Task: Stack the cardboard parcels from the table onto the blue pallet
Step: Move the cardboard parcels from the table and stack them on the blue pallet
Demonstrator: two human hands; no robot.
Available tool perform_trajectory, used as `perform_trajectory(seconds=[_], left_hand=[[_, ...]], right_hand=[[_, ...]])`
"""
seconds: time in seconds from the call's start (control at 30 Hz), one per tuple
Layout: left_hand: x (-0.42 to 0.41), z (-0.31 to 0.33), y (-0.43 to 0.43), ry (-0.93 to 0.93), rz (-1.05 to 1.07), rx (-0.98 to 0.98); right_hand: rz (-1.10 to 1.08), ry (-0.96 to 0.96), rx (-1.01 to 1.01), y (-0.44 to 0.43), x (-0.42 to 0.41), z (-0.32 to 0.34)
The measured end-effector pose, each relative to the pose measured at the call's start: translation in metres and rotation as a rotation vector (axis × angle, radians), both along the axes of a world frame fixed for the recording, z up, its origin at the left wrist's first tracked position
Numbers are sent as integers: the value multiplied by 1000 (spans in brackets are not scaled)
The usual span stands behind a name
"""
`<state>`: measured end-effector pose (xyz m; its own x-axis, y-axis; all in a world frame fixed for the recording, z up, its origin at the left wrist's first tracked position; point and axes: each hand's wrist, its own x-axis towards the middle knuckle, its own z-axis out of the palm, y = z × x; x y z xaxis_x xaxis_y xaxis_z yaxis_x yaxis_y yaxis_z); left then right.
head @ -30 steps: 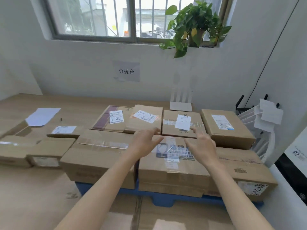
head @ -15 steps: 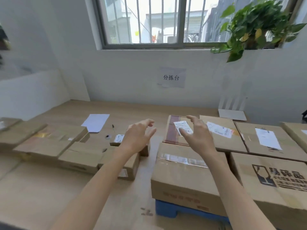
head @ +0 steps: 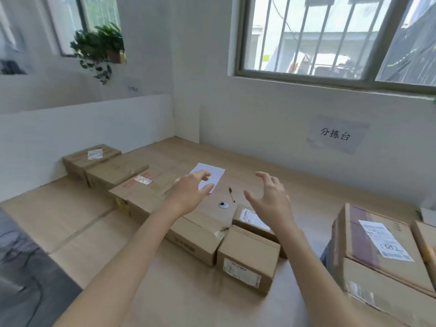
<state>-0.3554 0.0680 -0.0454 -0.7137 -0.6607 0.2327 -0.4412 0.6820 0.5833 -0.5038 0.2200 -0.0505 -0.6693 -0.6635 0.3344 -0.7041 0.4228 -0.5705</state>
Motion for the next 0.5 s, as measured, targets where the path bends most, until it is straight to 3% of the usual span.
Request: perform_trajectory(seconds=[0.23, 0.5], left_hand=[[67, -13, -175, -59, 75, -76], [150, -3, -394, -163, 76, -107]], right_hand=[[85, 51, -54, -176, 62, -11], [58, -98, -150, -409, 157, -9]])
